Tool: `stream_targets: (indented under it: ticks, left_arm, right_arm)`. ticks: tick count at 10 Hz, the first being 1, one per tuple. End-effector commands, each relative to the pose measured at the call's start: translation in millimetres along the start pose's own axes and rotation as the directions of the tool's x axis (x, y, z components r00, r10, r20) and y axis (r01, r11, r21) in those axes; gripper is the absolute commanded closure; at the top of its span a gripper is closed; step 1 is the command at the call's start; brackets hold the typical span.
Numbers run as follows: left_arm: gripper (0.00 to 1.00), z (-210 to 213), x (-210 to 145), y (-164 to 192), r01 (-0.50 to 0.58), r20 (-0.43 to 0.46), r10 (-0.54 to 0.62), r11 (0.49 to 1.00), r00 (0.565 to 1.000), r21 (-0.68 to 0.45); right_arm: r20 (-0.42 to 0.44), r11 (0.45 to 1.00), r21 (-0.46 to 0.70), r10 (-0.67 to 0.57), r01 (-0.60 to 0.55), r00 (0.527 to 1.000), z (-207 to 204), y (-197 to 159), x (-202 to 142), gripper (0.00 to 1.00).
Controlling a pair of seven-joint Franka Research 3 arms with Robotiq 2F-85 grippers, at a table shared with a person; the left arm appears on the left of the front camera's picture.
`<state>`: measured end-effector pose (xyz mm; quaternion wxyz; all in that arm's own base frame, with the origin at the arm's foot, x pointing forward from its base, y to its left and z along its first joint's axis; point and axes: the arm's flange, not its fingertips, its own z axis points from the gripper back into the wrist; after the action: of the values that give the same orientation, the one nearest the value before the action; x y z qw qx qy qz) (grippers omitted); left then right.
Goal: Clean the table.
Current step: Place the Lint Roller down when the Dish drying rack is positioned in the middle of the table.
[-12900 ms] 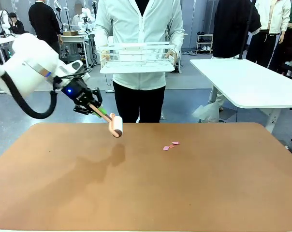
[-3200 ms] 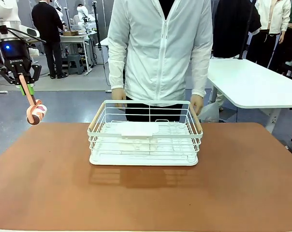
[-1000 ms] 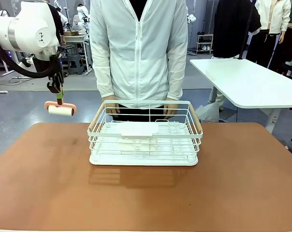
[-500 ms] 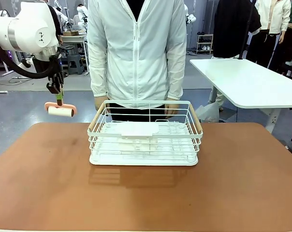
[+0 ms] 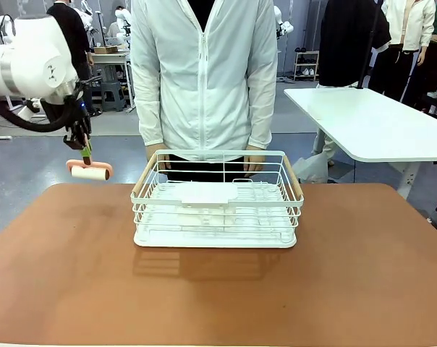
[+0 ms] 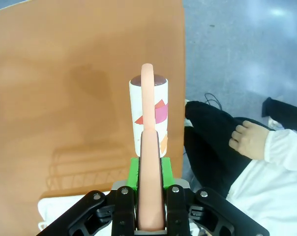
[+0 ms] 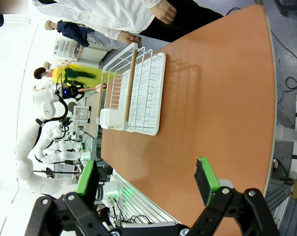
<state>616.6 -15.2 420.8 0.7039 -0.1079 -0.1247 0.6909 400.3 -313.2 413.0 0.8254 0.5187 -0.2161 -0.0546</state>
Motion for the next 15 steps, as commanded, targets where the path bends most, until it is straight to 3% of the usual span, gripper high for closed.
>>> stream_targets:
  ticks: [1, 4, 7, 11, 12, 13, 14, 15]
  left_arm:
    - [0.81, -4, 7, 37, 0.045, -0.067, -0.046, 0.999, 0.997, -0.015]
    - [0.81, -22, 6, 72, 0.096, -0.148, -0.098, 0.995, 0.984, -0.023]
    - [0.81, -43, 7, 101, 0.058, -0.104, -0.067, 0.995, 0.992, -0.086]
    - [0.81, -57, 12, 134, 0.014, -0.166, -0.032, 0.994, 0.986, -0.107]
    - [0.79, -57, 16, 135, 0.018, -0.183, -0.033, 0.997, 0.983, -0.081]
    - [0.63, -55, 18, 136, 0.013, -0.181, -0.027, 0.997, 0.983, -0.077]
    - [0.6, -51, 18, 137, 0.021, -0.173, -0.034, 0.997, 0.984, -0.08]
    - [0.44, -46, 17, 138, 0.003, -0.149, -0.013, 0.998, 0.989, -0.067]
  right_arm:
    - [-0.002, 1.0, -0.008, -0.002, 0.002, 1.0, 1, 4, -1, 0.0]
    - [-0.002, 1.0, -0.008, -0.002, 0.002, 1.0, 1, 4, -1, 0.0]
    - [-0.002, 1.0, -0.008, -0.002, 0.002, 1.0, 1, 4, -1, 0.0]
    - [-0.002, 1.0, -0.008, -0.002, 0.002, 1.0, 1, 4, -1, 0.0]
    - [-0.002, 1.0, -0.008, -0.002, 0.002, 1.0, 1, 4, -1, 0.0]
    - [-0.002, 1.0, -0.008, -0.002, 0.002, 1.0, 1, 4, -1, 0.0]
    - [-0.002, 1.0, -0.008, -0.002, 0.002, 1.0, 1, 4, -1, 0.0]
    - [-0.002, 1.0, -0.008, -0.002, 0.002, 1.0, 1, 4, -1, 0.0]
